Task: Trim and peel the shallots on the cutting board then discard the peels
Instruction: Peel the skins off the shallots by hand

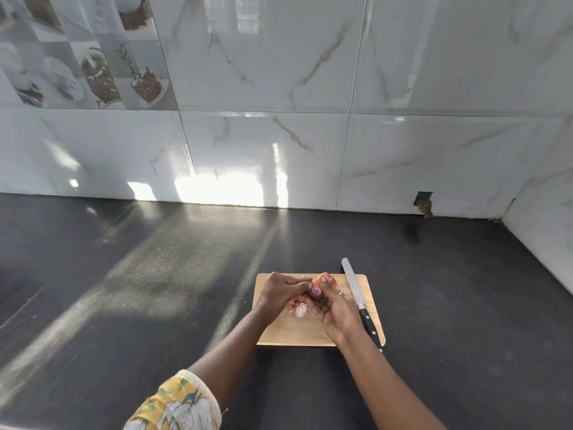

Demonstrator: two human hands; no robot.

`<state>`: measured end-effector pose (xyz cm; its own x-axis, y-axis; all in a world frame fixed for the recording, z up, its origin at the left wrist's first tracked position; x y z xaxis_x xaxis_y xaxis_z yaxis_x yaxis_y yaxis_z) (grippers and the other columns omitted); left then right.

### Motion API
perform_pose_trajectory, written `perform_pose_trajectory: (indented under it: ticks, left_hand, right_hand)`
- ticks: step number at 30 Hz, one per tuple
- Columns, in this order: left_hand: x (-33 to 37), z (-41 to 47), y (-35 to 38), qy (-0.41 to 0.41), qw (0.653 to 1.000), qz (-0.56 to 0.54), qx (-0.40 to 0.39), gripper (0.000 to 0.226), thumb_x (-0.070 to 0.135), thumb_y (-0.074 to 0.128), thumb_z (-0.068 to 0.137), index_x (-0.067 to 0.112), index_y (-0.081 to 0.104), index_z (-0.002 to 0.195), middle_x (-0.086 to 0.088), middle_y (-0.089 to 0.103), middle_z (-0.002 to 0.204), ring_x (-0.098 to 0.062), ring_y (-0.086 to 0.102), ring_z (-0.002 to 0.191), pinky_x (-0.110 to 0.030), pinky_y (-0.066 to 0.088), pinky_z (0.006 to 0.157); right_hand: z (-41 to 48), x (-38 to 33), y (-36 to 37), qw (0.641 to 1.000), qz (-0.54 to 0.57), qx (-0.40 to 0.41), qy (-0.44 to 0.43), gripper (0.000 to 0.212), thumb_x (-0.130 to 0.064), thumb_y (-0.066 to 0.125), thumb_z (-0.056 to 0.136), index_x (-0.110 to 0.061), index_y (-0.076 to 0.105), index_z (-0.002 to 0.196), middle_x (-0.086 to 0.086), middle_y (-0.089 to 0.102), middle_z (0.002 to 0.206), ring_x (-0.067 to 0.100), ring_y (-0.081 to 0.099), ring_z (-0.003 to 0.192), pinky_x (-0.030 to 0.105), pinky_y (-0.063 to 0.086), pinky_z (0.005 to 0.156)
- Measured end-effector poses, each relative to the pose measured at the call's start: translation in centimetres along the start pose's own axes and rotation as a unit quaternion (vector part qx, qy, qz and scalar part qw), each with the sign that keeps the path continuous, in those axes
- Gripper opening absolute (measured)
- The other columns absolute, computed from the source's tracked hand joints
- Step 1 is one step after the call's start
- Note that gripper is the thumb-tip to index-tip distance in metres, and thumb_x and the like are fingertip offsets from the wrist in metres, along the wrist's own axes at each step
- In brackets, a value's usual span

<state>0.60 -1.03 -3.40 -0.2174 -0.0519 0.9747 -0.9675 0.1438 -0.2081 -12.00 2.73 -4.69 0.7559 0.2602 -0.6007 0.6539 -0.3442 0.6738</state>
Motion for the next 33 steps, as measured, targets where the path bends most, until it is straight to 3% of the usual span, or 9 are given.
perform_pose_trajectory:
  ticks: [4, 8, 13, 18, 23, 27, 33]
  left_hand:
    - [0.02, 0.08, 0.32, 0.001, 1.000, -0.019, -0.002, 0.014, 0.012, 0.071, 0.078, 0.008, 0.074, 0.092, -0.009, 0.073, 0.096, -0.010, 0.069, 0.086, -0.028, 0.055, 0.084]
    - [-0.03, 0.11, 0.53, 0.015, 1.000, -0.005, 0.004, 0.015, 0.009, 0.069, 0.079, 0.006, 0.073, 0.094, -0.007, 0.072, 0.099, -0.003, 0.067, 0.092, -0.018, 0.052, 0.082]
    - [-0.27, 0.28, 0.67, 0.027, 0.999, 0.022, -0.001, 0.018, 0.009, 0.067, 0.079, 0.009, 0.072, 0.097, -0.007, 0.072, 0.101, -0.004, 0.066, 0.095, -0.023, 0.052, 0.088]
    - [-0.35, 0.30, 0.65, 0.024, 0.999, 0.041, 0.001, 0.028, 0.005, 0.062, 0.075, 0.012, 0.073, 0.100, -0.007, 0.074, 0.094, 0.007, 0.061, 0.065, -0.013, 0.047, 0.064]
    - [-0.26, 0.17, 0.75, 0.016, 1.000, -0.002, -0.016, 0.023, 0.011, 0.065, 0.078, 0.016, 0.074, 0.099, -0.001, 0.073, 0.097, -0.008, 0.068, 0.088, -0.024, 0.054, 0.081]
    - [-0.50, 0.26, 0.84, 0.002, 0.998, -0.055, -0.028, 0.017, 0.011, 0.069, 0.079, 0.014, 0.073, 0.095, -0.002, 0.072, 0.101, -0.010, 0.067, 0.096, -0.030, 0.053, 0.090]
    - [-0.32, 0.06, 0.98, -0.005, 0.994, -0.105, -0.039, 0.011, 0.007, 0.068, 0.080, 0.013, 0.075, 0.086, -0.003, 0.072, 0.101, -0.009, 0.067, 0.097, -0.028, 0.052, 0.089]
  right_hand:
    - [-0.06, -0.05, 0.13, 1.000, 0.006, -0.004, -0.004, 0.023, -0.004, 0.061, 0.087, 0.005, 0.059, 0.108, 0.016, 0.062, 0.080, 0.018, 0.068, 0.065, 0.033, 0.060, 0.057]
    - [-0.07, -0.14, 0.11, 1.000, 0.010, -0.007, -0.004, 0.011, -0.002, 0.060, 0.087, 0.004, 0.061, 0.097, 0.015, 0.063, 0.076, 0.016, 0.068, 0.060, 0.032, 0.059, 0.056]
    - [0.09, -0.06, -0.26, 1.000, 0.008, -0.003, -0.002, 0.021, -0.003, 0.061, 0.087, 0.005, 0.060, 0.106, 0.015, 0.064, 0.078, 0.017, 0.068, 0.064, 0.031, 0.059, 0.056]
    - [0.11, -0.07, -0.33, 1.000, 0.013, 0.002, -0.003, 0.023, -0.009, 0.061, 0.088, 0.004, 0.061, 0.107, 0.016, 0.064, 0.086, 0.023, 0.065, 0.082, 0.029, 0.059, 0.055]
    - [0.37, -0.04, -0.41, 1.000, 0.025, 0.002, 0.004, 0.025, -0.011, 0.061, 0.088, 0.005, 0.061, 0.106, 0.017, 0.064, 0.086, 0.020, 0.070, 0.072, 0.029, 0.058, 0.055]
    - [0.52, -0.02, -0.41, 1.000, 0.024, 0.000, 0.000, 0.022, -0.010, 0.061, 0.088, 0.003, 0.062, 0.104, 0.015, 0.064, 0.081, 0.018, 0.069, 0.068, 0.031, 0.059, 0.057]
    - [0.42, -0.08, -0.26, 1.000, 0.011, -0.004, -0.003, 0.018, -0.008, 0.060, 0.089, 0.002, 0.062, 0.104, 0.012, 0.065, 0.074, 0.016, 0.066, 0.066, 0.034, 0.061, 0.063]
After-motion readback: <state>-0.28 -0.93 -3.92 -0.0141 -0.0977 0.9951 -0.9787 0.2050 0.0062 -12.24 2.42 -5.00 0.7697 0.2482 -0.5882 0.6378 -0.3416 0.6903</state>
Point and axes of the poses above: each hand's wrist, its own z-axis towards the middle knuckle, its own y-axis out of the palm, x = y × z, the point moved 4 cm from there along z, towards the middle knuckle
